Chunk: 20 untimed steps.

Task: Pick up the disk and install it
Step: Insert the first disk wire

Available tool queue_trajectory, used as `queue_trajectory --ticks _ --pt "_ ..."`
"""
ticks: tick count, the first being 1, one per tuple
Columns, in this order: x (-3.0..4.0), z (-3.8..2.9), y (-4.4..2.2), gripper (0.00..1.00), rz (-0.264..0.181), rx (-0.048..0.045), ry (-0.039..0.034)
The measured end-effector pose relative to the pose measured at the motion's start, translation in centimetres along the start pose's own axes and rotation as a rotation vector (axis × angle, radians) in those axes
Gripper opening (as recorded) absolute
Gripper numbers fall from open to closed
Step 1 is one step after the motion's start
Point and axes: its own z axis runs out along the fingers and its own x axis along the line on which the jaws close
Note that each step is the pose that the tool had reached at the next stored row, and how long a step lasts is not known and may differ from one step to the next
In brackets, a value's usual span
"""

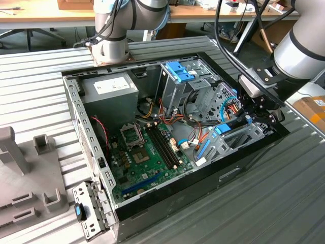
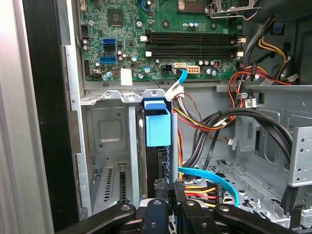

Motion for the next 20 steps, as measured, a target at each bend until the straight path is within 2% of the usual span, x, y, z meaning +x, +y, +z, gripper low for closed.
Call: queue_trajectory --ticks 8,20 --pt "0.18 0.43 0.06 0.17 0.000 0.0000 0.0002" --pt "0.19 0.45 0.24 0.17 0.000 0.0000 0.0000"
